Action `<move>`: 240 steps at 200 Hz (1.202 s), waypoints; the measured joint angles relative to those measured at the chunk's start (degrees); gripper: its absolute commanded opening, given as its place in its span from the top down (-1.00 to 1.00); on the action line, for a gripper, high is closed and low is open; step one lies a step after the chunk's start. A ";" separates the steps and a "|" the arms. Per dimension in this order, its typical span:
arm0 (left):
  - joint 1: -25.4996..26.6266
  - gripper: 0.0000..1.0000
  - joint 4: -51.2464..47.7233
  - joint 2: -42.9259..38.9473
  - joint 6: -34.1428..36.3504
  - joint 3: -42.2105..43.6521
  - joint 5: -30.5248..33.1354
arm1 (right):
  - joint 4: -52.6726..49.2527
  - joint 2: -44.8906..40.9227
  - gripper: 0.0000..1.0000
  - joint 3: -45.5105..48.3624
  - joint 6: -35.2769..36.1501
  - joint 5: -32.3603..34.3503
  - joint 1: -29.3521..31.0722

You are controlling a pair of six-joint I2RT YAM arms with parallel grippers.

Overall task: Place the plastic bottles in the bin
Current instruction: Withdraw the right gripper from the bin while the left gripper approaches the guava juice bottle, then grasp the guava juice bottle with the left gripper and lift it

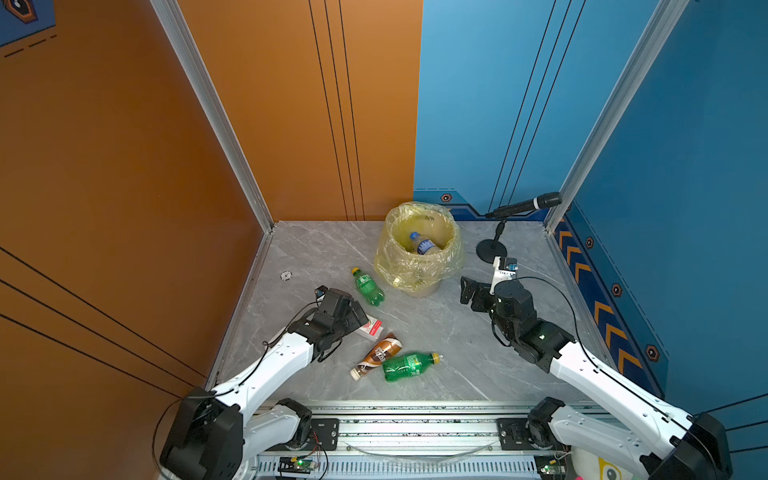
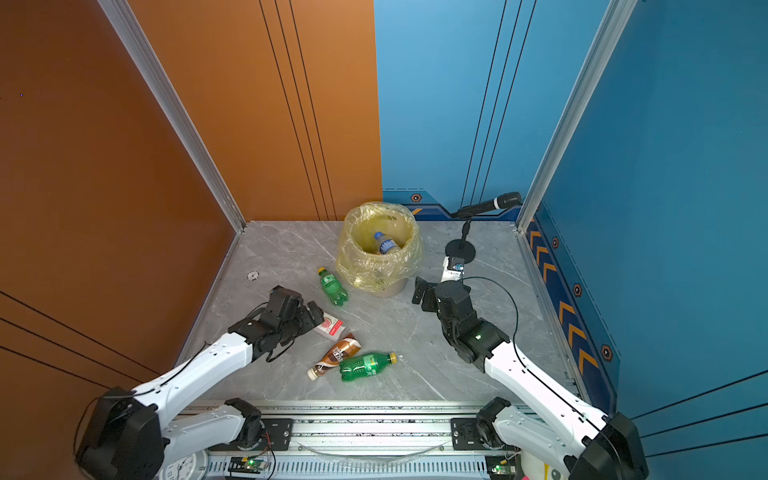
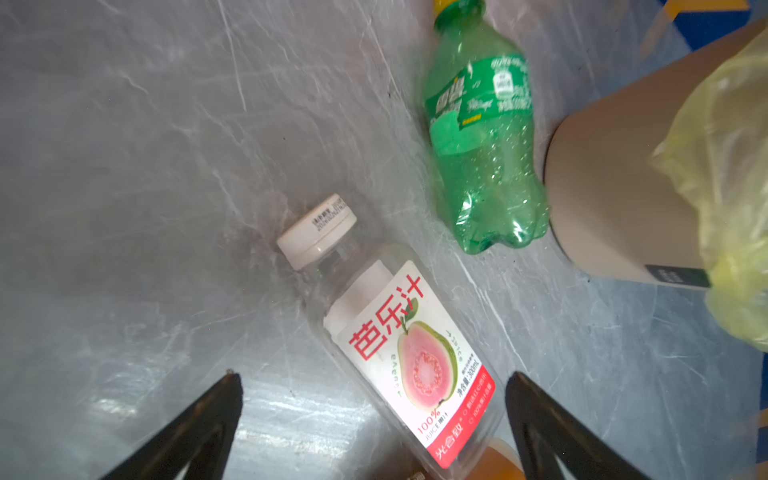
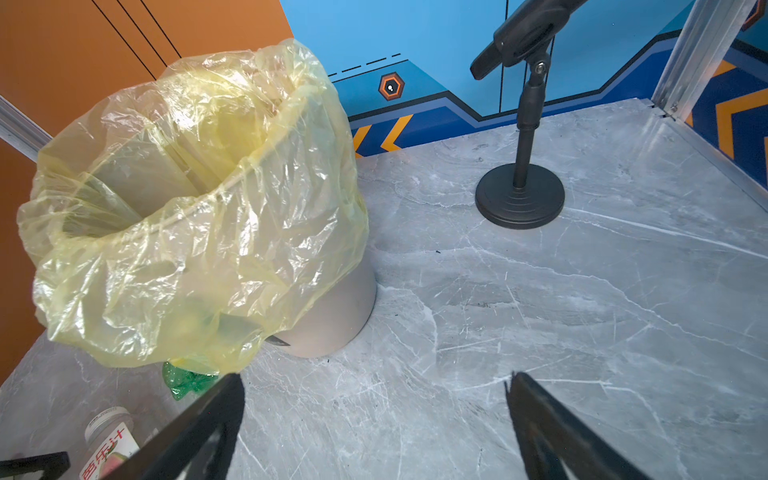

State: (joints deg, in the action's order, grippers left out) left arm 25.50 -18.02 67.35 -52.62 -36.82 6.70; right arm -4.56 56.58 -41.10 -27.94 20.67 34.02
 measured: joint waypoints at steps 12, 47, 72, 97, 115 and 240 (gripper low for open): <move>0.48 -1.00 0.48 2.71 -0.20 -0.83 -0.46 | -0.02 -0.33 -1.00 0.33 -0.20 -0.02 -0.33; 1.49 -0.99 1.81 7.43 -0.66 -2.16 -1.38 | -0.48 -1.31 -0.99 1.22 -0.46 -0.02 -1.16; 1.75 -0.99 3.63 8.96 -1.44 -2.16 -1.84 | -0.63 -1.79 -0.99 1.81 -0.61 -0.04 -1.86; 1.77 -0.93 5.70 11.37 -2.36 -2.16 -2.54 | -0.68 -1.97 -0.99 1.86 -0.63 -0.09 -2.29; 1.79 -0.88 7.67 13.31 -3.23 -2.16 -3.13 | -0.68 -2.10 -0.99 1.86 -0.63 -0.35 -2.58; 1.33 -0.27 17.25 18.60 -8.61 -2.14 -5.95 | -0.98 -2.47 -1.00 2.62 -0.68 -1.16 -4.42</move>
State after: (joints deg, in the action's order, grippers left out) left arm 26.83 -0.78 85.95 -61.23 -38.96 0.75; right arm -5.54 54.11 -38.48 -28.62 19.51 29.61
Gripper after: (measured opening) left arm 0.696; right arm 0.995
